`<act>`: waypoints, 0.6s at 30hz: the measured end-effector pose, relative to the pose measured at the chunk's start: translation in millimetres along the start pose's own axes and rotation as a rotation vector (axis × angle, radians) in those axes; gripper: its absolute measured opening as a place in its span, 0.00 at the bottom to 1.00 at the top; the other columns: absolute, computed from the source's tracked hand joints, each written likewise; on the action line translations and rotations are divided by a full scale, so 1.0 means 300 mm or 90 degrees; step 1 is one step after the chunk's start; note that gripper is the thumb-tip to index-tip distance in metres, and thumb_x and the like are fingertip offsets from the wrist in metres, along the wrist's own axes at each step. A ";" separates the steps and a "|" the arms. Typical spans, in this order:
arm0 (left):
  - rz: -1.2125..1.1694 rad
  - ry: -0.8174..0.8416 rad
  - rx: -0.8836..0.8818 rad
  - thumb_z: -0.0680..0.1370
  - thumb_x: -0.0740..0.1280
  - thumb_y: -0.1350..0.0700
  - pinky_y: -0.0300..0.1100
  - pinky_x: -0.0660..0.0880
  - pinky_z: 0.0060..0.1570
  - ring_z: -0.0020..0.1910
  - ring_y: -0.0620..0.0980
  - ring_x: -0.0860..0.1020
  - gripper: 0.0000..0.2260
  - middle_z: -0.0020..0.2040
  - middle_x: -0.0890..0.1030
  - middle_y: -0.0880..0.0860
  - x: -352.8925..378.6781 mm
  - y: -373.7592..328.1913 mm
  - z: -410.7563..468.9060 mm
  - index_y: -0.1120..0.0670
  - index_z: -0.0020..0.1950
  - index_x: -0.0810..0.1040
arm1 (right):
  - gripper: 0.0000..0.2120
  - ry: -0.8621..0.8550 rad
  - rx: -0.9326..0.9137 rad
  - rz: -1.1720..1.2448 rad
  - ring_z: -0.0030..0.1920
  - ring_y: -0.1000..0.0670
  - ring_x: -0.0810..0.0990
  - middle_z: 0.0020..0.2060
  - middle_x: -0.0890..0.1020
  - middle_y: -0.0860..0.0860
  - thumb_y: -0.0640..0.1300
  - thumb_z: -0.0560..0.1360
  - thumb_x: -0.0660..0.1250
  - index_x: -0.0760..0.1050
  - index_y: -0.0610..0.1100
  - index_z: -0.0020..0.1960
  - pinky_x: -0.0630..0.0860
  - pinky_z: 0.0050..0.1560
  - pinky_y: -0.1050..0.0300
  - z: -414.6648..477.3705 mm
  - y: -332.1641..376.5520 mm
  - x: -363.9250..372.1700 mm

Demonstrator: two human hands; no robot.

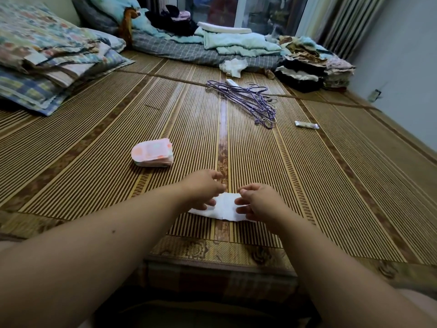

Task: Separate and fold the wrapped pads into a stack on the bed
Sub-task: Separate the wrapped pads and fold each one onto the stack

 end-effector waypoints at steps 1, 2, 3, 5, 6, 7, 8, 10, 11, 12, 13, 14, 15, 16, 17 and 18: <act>0.004 0.023 -0.010 0.79 0.63 0.56 0.46 0.79 0.45 0.47 0.54 0.81 0.21 0.53 0.78 0.54 0.011 0.001 0.005 0.49 0.71 0.66 | 0.09 -0.011 0.000 -0.010 0.43 0.47 0.83 0.46 0.83 0.45 0.43 0.80 0.60 0.76 0.43 0.56 0.80 0.46 0.50 0.002 -0.009 -0.017; 0.010 0.033 -0.012 0.79 0.63 0.55 0.46 0.78 0.44 0.48 0.54 0.81 0.20 0.52 0.79 0.54 0.011 0.002 0.010 0.49 0.71 0.68 | 0.08 -0.024 -0.001 -0.017 0.43 0.47 0.83 0.46 0.83 0.45 0.42 0.80 0.60 0.76 0.43 0.55 0.81 0.48 0.49 0.005 -0.020 -0.036; 0.009 0.029 -0.007 0.79 0.63 0.56 0.46 0.78 0.43 0.47 0.53 0.81 0.18 0.52 0.79 0.53 0.002 0.002 0.017 0.49 0.69 0.70 | 0.08 -0.040 -0.003 -0.026 0.42 0.47 0.83 0.45 0.83 0.46 0.42 0.79 0.61 0.76 0.43 0.55 0.82 0.48 0.48 0.008 -0.032 -0.055; 0.010 -0.015 0.016 0.78 0.64 0.56 0.44 0.77 0.39 0.44 0.49 0.82 0.15 0.52 0.80 0.51 -0.044 0.004 0.028 0.49 0.65 0.74 | 0.07 -0.089 -0.014 -0.086 0.42 0.48 0.83 0.44 0.82 0.47 0.42 0.77 0.64 0.78 0.44 0.54 0.82 0.47 0.49 0.019 -0.049 -0.093; 0.047 -0.063 0.033 0.78 0.65 0.56 0.44 0.76 0.38 0.43 0.48 0.82 0.13 0.52 0.81 0.51 -0.081 0.010 0.033 0.50 0.62 0.76 | 0.07 -0.115 -0.021 -0.146 0.43 0.49 0.82 0.44 0.82 0.49 0.44 0.76 0.66 0.78 0.45 0.53 0.82 0.47 0.49 0.027 -0.052 -0.109; 0.131 -0.118 0.044 0.77 0.66 0.54 0.44 0.77 0.38 0.42 0.48 0.81 0.10 0.50 0.81 0.51 -0.122 0.016 0.036 0.51 0.58 0.78 | 0.07 -0.132 -0.022 -0.214 0.43 0.50 0.80 0.44 0.81 0.50 0.46 0.75 0.68 0.78 0.45 0.51 0.81 0.47 0.50 0.035 -0.054 -0.118; 0.244 -0.164 0.038 0.76 0.67 0.52 0.45 0.77 0.39 0.41 0.49 0.81 0.09 0.48 0.82 0.52 -0.157 0.029 0.035 0.52 0.53 0.80 | 0.07 -0.137 -0.011 -0.280 0.42 0.51 0.79 0.42 0.81 0.50 0.48 0.73 0.69 0.79 0.45 0.48 0.79 0.44 0.52 0.041 -0.058 -0.118; 0.438 -0.188 -0.028 0.72 0.69 0.46 0.43 0.74 0.36 0.38 0.50 0.79 0.11 0.40 0.81 0.52 -0.188 0.077 0.025 0.53 0.43 0.80 | 0.11 -0.121 0.036 -0.365 0.38 0.51 0.78 0.38 0.81 0.49 0.51 0.70 0.72 0.78 0.43 0.42 0.74 0.35 0.56 0.051 -0.076 -0.102; 0.483 -0.175 -0.068 0.70 0.70 0.44 0.41 0.71 0.32 0.36 0.49 0.77 0.13 0.37 0.79 0.51 -0.187 0.107 0.022 0.53 0.40 0.78 | 0.13 -0.112 0.055 -0.386 0.36 0.50 0.78 0.36 0.80 0.48 0.52 0.68 0.74 0.78 0.42 0.40 0.71 0.31 0.57 0.056 -0.083 -0.092; 0.496 -0.159 -0.095 0.69 0.71 0.43 0.40 0.67 0.30 0.34 0.49 0.76 0.14 0.35 0.78 0.51 -0.181 0.130 0.022 0.53 0.37 0.77 | 0.14 -0.107 0.067 -0.400 0.36 0.50 0.77 0.34 0.79 0.48 0.52 0.67 0.75 0.77 0.41 0.39 0.69 0.30 0.58 0.061 -0.088 -0.084; 0.494 -0.143 -0.106 0.68 0.72 0.44 0.40 0.65 0.29 0.33 0.49 0.76 0.14 0.34 0.77 0.51 -0.169 0.142 0.028 0.53 0.35 0.77 | 0.15 -0.102 0.077 -0.409 0.37 0.49 0.77 0.34 0.78 0.48 0.52 0.66 0.76 0.76 0.40 0.40 0.69 0.30 0.58 0.068 -0.088 -0.078; 0.483 -0.127 -0.114 0.68 0.72 0.45 0.40 0.65 0.29 0.33 0.49 0.75 0.13 0.34 0.77 0.51 -0.158 0.151 0.035 0.54 0.35 0.77 | 0.16 -0.095 0.087 -0.413 0.38 0.49 0.78 0.35 0.78 0.48 0.51 0.66 0.76 0.76 0.40 0.40 0.69 0.32 0.57 0.074 -0.089 -0.074; 0.470 -0.112 -0.121 0.69 0.72 0.47 0.41 0.66 0.30 0.34 0.50 0.76 0.12 0.35 0.77 0.52 -0.145 0.156 0.043 0.55 0.36 0.78 | 0.16 -0.086 0.096 -0.411 0.40 0.48 0.78 0.36 0.78 0.48 0.51 0.66 0.76 0.75 0.40 0.41 0.70 0.34 0.57 0.079 -0.088 -0.070; 0.458 -0.100 -0.126 0.70 0.72 0.48 0.41 0.68 0.31 0.36 0.50 0.76 0.11 0.36 0.77 0.52 -0.133 0.157 0.046 0.55 0.38 0.79 | 0.15 -0.078 0.102 -0.409 0.40 0.48 0.78 0.37 0.78 0.48 0.49 0.66 0.76 0.75 0.40 0.40 0.71 0.34 0.57 0.083 -0.086 -0.065; 0.448 -0.095 -0.125 0.70 0.72 0.49 0.41 0.70 0.33 0.38 0.51 0.77 0.10 0.38 0.79 0.53 -0.124 0.154 0.048 0.55 0.41 0.79 | 0.13 -0.077 0.101 -0.409 0.39 0.48 0.78 0.37 0.78 0.47 0.48 0.67 0.75 0.76 0.40 0.40 0.70 0.33 0.57 0.085 -0.082 -0.061; 0.436 -0.099 -0.117 0.71 0.71 0.51 0.42 0.71 0.35 0.39 0.51 0.78 0.09 0.40 0.79 0.53 -0.120 0.146 0.049 0.55 0.43 0.79 | 0.11 -0.084 0.094 -0.411 0.37 0.49 0.77 0.36 0.78 0.47 0.47 0.68 0.73 0.76 0.40 0.40 0.68 0.31 0.58 0.085 -0.075 -0.061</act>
Point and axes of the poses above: each hand's wrist, its own z-axis towards the middle knuckle, its own x-axis out of the palm, y = z × x, the point moved 9 cm from there along z, towards the middle knuckle
